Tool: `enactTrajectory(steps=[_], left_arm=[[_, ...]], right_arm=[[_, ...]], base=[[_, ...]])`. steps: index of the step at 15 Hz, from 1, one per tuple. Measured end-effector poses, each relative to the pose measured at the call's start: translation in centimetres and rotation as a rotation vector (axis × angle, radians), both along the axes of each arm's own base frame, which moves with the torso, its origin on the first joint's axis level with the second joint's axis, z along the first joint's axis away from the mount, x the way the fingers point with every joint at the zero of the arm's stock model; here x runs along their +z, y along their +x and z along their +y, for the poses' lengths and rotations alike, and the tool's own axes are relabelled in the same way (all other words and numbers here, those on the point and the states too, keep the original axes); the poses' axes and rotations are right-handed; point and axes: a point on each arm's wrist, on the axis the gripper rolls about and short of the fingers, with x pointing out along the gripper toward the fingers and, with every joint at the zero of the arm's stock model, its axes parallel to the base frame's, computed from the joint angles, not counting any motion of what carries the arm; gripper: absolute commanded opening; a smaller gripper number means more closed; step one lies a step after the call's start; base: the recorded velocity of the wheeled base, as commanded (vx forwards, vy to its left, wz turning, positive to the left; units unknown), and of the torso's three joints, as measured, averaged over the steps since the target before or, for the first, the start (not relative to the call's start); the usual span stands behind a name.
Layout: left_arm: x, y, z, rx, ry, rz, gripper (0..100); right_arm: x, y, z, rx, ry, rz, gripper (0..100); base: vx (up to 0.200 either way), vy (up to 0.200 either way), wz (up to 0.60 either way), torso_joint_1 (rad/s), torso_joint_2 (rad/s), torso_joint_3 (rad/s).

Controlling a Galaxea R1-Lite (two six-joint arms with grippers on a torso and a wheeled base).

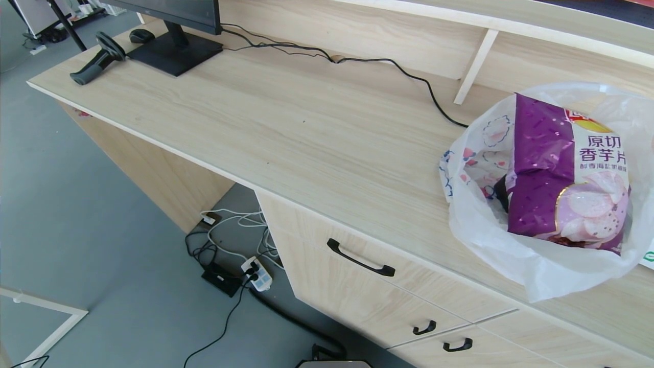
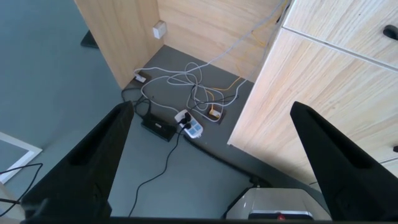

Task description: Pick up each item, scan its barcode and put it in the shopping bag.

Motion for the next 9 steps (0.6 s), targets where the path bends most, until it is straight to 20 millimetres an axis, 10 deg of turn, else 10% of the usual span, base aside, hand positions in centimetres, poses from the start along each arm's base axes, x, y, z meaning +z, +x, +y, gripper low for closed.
enactTrajectory(steps=[9], left_arm=[[0.01,0.0,0.0,0.0,-0.001,-0.001,100]], right_arm=[[-0.98,-0.56,0.25,0.082,0.057,-0.08,100]], base=[[0.0,0.0,0.0,0.0,0.0,0.0]])
